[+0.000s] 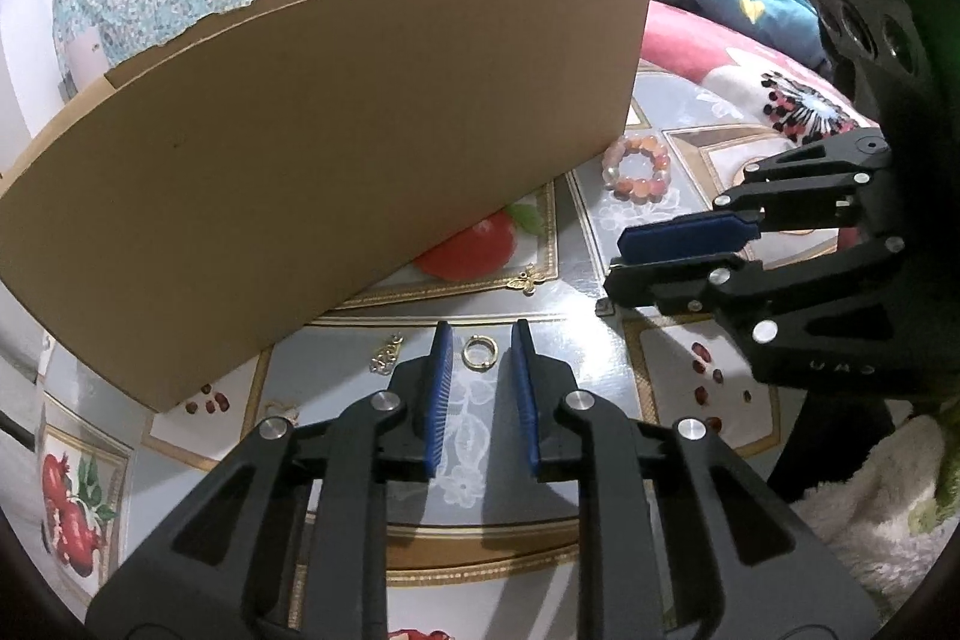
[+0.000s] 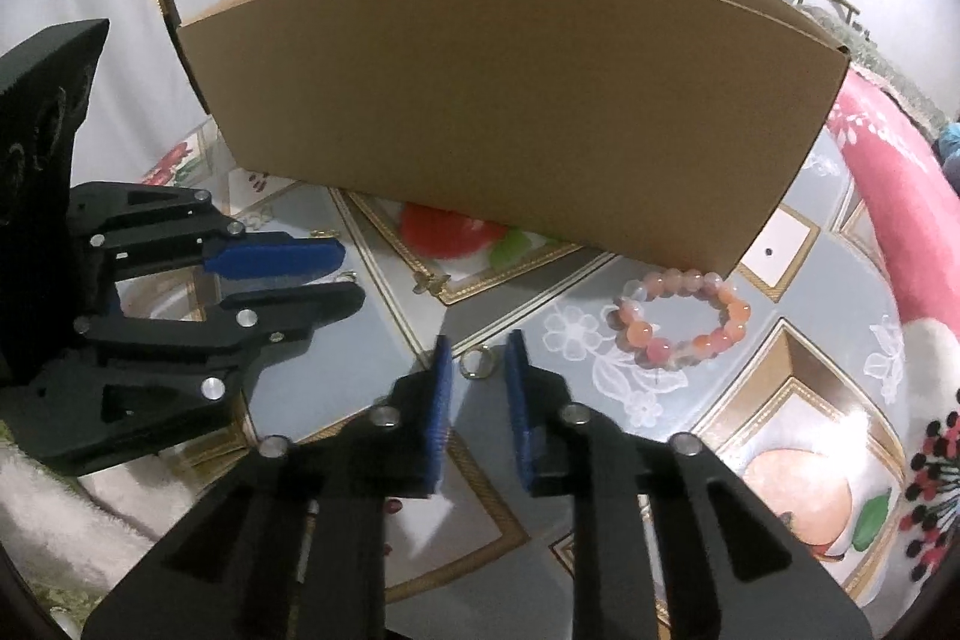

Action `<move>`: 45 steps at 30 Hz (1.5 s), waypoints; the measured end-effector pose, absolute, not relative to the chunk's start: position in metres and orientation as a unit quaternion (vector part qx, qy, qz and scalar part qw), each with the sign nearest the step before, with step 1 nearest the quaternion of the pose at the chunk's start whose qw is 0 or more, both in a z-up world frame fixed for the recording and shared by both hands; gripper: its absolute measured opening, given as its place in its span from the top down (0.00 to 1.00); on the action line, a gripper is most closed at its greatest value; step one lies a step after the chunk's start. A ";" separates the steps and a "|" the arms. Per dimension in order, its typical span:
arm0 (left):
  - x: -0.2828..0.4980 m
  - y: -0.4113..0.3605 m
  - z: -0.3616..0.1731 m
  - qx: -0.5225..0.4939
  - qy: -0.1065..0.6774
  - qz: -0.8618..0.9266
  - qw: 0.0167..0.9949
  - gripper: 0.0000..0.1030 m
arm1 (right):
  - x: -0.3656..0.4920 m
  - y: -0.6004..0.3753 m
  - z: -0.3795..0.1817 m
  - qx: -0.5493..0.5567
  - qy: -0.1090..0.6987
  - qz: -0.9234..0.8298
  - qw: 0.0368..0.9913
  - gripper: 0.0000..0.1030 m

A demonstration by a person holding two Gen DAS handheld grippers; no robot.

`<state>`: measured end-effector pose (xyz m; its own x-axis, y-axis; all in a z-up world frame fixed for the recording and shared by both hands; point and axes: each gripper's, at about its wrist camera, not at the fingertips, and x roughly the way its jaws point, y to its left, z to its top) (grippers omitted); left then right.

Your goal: Organize jewelry

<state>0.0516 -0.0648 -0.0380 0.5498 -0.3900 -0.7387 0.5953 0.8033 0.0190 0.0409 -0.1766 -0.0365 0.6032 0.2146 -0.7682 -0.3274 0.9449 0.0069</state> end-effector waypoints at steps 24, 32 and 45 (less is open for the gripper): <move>0.056 -0.070 -0.038 0.144 0.392 -0.279 0.865 0.90 | 0.042 -0.185 -0.033 -0.035 0.414 0.155 0.896 0.95; 0.054 -0.070 -0.038 0.145 0.387 -0.276 0.868 0.90 | 0.038 -0.189 -0.029 -0.032 0.409 0.155 0.899 0.95; 0.053 -0.061 -0.037 0.127 0.387 -0.277 0.870 0.91 | 0.031 -0.200 -0.024 -0.030 0.431 0.158 0.888 0.79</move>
<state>0.0531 -0.0607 -0.0372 0.5465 -0.3842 -0.7441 0.5802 0.8145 0.0056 0.0314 -0.1996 -0.0243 0.5788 0.2547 -0.7747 -0.3070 0.9481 0.0823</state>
